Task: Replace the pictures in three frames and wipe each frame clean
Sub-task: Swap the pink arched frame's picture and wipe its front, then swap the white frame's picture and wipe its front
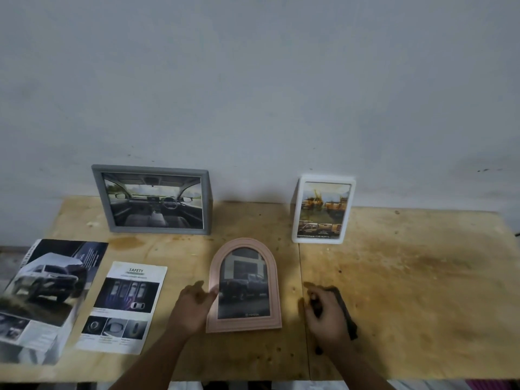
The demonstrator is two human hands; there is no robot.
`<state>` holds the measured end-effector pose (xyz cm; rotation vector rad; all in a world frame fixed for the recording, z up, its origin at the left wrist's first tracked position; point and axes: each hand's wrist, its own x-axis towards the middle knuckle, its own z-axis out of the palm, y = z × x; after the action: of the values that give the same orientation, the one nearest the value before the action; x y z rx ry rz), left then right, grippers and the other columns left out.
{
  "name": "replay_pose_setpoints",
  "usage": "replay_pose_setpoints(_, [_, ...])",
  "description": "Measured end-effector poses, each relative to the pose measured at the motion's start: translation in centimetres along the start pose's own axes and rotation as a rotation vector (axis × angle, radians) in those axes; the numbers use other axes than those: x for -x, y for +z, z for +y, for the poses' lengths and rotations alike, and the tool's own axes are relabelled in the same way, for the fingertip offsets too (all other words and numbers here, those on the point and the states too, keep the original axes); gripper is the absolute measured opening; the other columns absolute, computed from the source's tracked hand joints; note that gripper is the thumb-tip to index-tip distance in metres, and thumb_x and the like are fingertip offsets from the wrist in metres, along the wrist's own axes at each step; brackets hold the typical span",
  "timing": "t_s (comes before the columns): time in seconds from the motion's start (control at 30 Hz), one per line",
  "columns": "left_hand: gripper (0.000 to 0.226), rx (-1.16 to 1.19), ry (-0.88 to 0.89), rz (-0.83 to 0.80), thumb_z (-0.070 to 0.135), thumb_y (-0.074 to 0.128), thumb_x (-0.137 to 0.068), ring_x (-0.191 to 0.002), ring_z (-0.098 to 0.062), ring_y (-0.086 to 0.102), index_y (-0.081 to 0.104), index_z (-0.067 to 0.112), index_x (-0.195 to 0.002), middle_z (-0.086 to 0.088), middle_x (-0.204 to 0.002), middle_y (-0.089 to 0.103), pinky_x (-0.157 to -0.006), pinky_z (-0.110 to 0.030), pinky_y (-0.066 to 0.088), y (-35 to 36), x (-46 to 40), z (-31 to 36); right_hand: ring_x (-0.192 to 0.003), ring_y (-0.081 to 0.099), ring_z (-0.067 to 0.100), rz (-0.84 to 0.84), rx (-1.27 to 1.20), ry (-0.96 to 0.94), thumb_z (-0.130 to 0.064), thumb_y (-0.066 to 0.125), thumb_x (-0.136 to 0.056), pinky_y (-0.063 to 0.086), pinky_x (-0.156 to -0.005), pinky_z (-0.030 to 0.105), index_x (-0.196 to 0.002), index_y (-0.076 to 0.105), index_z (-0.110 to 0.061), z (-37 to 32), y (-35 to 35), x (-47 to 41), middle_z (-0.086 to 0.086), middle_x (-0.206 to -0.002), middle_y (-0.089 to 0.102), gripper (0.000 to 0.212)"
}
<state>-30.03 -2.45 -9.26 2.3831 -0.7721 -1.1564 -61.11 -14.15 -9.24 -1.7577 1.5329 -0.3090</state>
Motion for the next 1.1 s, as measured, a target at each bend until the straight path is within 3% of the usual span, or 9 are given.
replay_pose_setpoints(0.07, [0.060, 0.073, -0.040, -0.028, 0.060, 0.059, -0.094, -0.106, -0.026, 0.063, 0.059, 0.014, -0.131, -0.010, -0.120, 0.064, -0.095, -0.040, 0.049, 0.1, -1.1, 0.3, -0.117, 0.057, 0.009, -0.240, -0.104, 0.146, -0.030, 0.071, -0.094, 0.051, -0.106, 0.038, -0.140, 0.055, -0.031, -2.3, 1.9, -1.5, -0.008, -0.130, 0.057, 0.048])
replay_pose_setpoints(0.17, [0.062, 0.184, -0.047, -0.033, 0.074, 0.057, -0.080, -0.093, -0.027, 0.068, 0.066, 0.013, -0.091, -0.013, -0.105, 0.070, -0.088, -0.047, 0.055, 0.6, -1.9, 0.6, -0.117, 0.063, 0.016, -0.403, -0.221, 0.178, -0.033, 0.071, -0.094, 0.058, -0.097, 0.039, -0.134, 0.057, -0.027, -4.9, 4.7, -3.0, -0.006, -0.128, 0.063, 0.043])
replay_pose_setpoints(0.23, [0.067, 0.279, -0.060, -0.016, 0.079, 0.053, -0.075, -0.085, -0.024, 0.071, 0.072, 0.015, -0.085, -0.008, -0.091, 0.075, -0.083, -0.050, 0.060, 1.0, -2.1, 0.6, -0.105, 0.068, 0.013, -0.395, -0.255, 0.222, -0.037, 0.072, -0.091, 0.062, -0.088, 0.039, -0.122, 0.061, -0.029, -6.0, 5.8, -3.6, -0.006, -0.118, 0.068, 0.033])
replay_pose_setpoints(0.37, [0.067, 0.383, -0.086, 0.020, 0.083, 0.046, -0.081, -0.092, -0.021, 0.070, 0.072, 0.025, -0.101, -0.004, -0.099, 0.074, -0.080, -0.041, 0.059, 0.7, -1.9, 2.4, -0.099, 0.071, 0.012, -0.334, -0.275, 0.206, -0.048, 0.073, -0.085, 0.064, -0.082, 0.039, -0.113, 0.063, -0.035, -6.6, 6.5, -4.6, -0.007, -0.109, 0.071, 0.032])
replay_pose_setpoints(0.57, [0.031, 0.370, 0.126, 0.114, 0.063, 0.039, -0.098, -0.092, -0.015, 0.063, 0.061, 0.041, -0.096, 0.008, -0.094, 0.066, -0.076, -0.030, 0.048, -1.8, -3.4, 8.6, -0.105, 0.068, 0.010, -0.165, -0.362, 0.084, -0.035, 0.075, -0.091, 0.061, -0.088, 0.034, -0.133, 0.058, -0.031, -9.2, 4.1, -7.6, -0.009, -0.117, 0.070, 0.045])
replay_pose_setpoints(0.73, [0.049, 0.469, 0.259, 0.171, 0.065, 0.041, -0.093, -0.092, -0.006, 0.063, 0.068, 0.026, -0.108, 0.007, -0.096, 0.069, -0.071, -0.024, 0.045, -3.4, -4.6, 12.6, -0.116, 0.064, 0.017, -0.103, -0.426, 0.109, -0.039, 0.077, -0.086, 0.058, -0.097, 0.045, -0.143, 0.054, -0.026, -10.9, 3.0, -11.5, -0.005, -0.130, 0.064, 0.063])
replay_pose_setpoints(0.9, [0.066, 0.524, 0.257, 0.132, 0.081, 0.047, -0.087, -0.119, -0.018, 0.062, 0.059, 0.034, -0.133, 0.006, -0.124, 0.068, -0.099, -0.039, 0.052, -3.7, -6.5, 14.0, -0.120, 0.063, 0.014, -0.137, -0.410, 0.059, -0.037, 0.074, -0.088, 0.055, -0.103, 0.044, -0.145, 0.054, -0.023, -12.7, 2.2, -14.3, -0.006, -0.132, 0.067, 0.062])
replay_pose_setpoints(1.0, [0.092, 0.430, 0.187, 0.077, 0.078, 0.053, -0.086, -0.150, -0.028, 0.035, 0.030, 0.028, -0.160, -0.003, -0.165, 0.035, -0.124, -0.050, 0.030, -3.6, -7.2, 14.4, -0.130, 0.058, 0.018, -0.190, -0.411, 0.079, -0.053, 0.073, -0.077, 0.050, -0.109, 0.048, -0.153, 0.045, -0.025, -12.8, 2.5, -15.0, -0.005, -0.144, 0.061, 0.086])
replay_pose_setpoints(1.1, [0.089, 0.396, 0.176, 0.065, 0.062, 0.056, -0.094, -0.156, -0.026, 0.019, 0.014, 0.026, -0.164, 0.000, -0.171, 0.015, -0.127, -0.047, 0.019, -2.9, -7.4, 14.7, -0.132, 0.056, 0.018, -0.184, -0.409, 0.086, -0.047, 0.074, -0.084, 0.049, -0.111, 0.046, -0.155, 0.042, -0.024, -12.7, 2.5, -14.6, -0.004, -0.147, 0.058, 0.081])
